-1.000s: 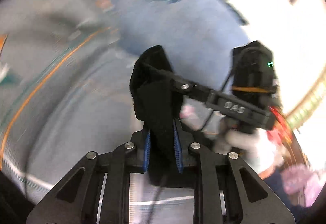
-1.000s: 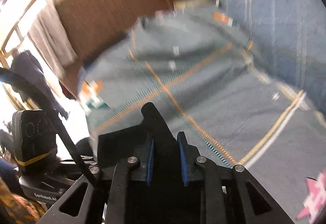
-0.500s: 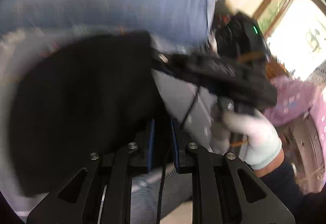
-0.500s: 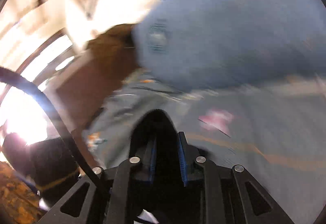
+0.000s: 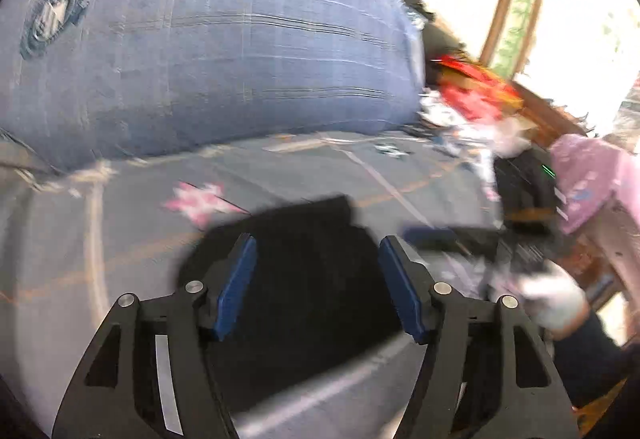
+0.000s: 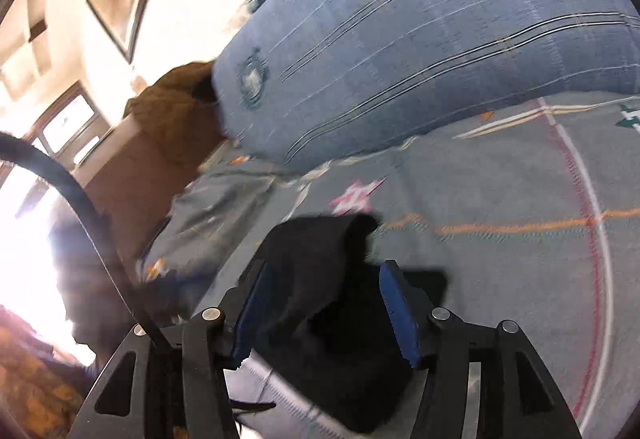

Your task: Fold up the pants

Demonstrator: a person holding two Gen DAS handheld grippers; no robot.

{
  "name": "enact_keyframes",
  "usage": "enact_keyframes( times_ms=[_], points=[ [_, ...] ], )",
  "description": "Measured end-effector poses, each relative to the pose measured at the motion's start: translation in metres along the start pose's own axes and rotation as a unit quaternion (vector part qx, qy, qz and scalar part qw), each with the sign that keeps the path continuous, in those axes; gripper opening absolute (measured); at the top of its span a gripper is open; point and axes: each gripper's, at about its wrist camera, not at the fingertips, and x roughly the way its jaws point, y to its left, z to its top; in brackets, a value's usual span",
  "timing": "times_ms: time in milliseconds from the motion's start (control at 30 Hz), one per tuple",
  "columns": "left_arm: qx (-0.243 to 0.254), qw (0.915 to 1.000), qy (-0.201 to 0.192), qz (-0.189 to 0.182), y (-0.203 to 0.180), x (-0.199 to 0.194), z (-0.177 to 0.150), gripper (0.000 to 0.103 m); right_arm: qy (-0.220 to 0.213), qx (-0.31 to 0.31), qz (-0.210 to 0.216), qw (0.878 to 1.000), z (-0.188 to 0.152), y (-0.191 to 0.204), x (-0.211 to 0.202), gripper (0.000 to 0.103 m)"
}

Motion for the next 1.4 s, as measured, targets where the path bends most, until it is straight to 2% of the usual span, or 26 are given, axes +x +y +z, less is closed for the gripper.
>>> enact_keyframes(
  times_ms=[133, 267, 333, 400, 467, 600, 700, 767, 900, 933, 1100, 1167, 1233, 1333, 1400],
  points=[
    [0.024, 0.9988, 0.04, -0.014, 0.035, 0.034, 0.02, 0.064, 0.035, 0.003, -0.013, 0.999, -0.016, 0.008, 0.019, 0.054],
    [0.072, 0.9918, 0.103, -0.025, 0.036, 0.077, 0.028, 0.064, 0.064, -0.003, -0.056, 0.996, -0.027, 0.006, 0.037, 0.055],
    [0.081, 0.988, 0.124, -0.043, 0.033, 0.092, 0.028, 0.064, 0.065, -0.006, -0.058, 0.996, -0.03, 0.005, 0.039, 0.056],
    [0.096, 0.9798, 0.16, -0.073, 0.029, 0.108, 0.026, 0.064, 0.059, 0.007, -0.048, 0.997, -0.029, 0.002, 0.044, 0.06],
    [0.115, 0.9732, 0.184, -0.076, 0.023, 0.118, 0.027, 0.064, 0.055, 0.014, -0.038, 0.998, -0.028, -0.001, 0.048, 0.065],
    [0.156, 0.9567, 0.225, -0.099, 0.011, 0.13, 0.024, 0.064, 0.053, 0.014, -0.028, 0.998, -0.027, -0.003, 0.059, 0.065],
    [0.152, 0.9548, 0.232, -0.107, 0.008, 0.136, 0.022, 0.064, 0.031, 0.037, -0.007, 0.999, -0.026, -0.008, 0.064, 0.063],
    [0.132, 0.9565, 0.24, -0.1, 0.009, 0.141, 0.017, 0.049, 0.02, 0.044, 0.005, 0.999, -0.028, -0.009, 0.069, 0.039],
    [0.14, 0.9626, 0.21, -0.097, -0.003, 0.123, 0.021, 0.026, 0.029, 0.026, -0.002, 0.999, -0.026, -0.007, 0.072, 0.024],
    [0.144, 0.9637, 0.2, -0.102, -0.007, 0.115, 0.027, 0.025, 0.028, 0.024, 0.005, 0.999, -0.024, -0.005, 0.068, 0.021],
    [0.168, 0.9644, 0.151, -0.138, -0.043, 0.085, 0.056, 0.024, -0.021, -0.015, 0.021, 0.999, -0.005, 0.022, 0.023, 0.02],
    [0.174, 0.9621, 0.153, -0.144, -0.058, 0.09, 0.055, 0.024, -0.04, -0.025, 0.015, 0.999, -0.001, 0.031, 0.002, 0.019],
    [0.174, 0.9602, 0.171, -0.136, -0.067, 0.109, 0.043, 0.024, -0.045, -0.028, 0.004, 0.999, -0.003, 0.031, -0.012, 0.019],
    [0.154, 0.9594, 0.211, -0.107, -0.067, 0.146, 0.018, 0.023, -0.023, -0.005, -0.02, 1.0, -0.018, 0.015, -0.012, 0.019],
    [0.133, 0.964, 0.209, -0.095, -0.059, 0.162, 0.006, 0.027, 0.02, 0.012, -0.059, 0.998, -0.036, -0.003, 0.007, 0.019]
  ],
)
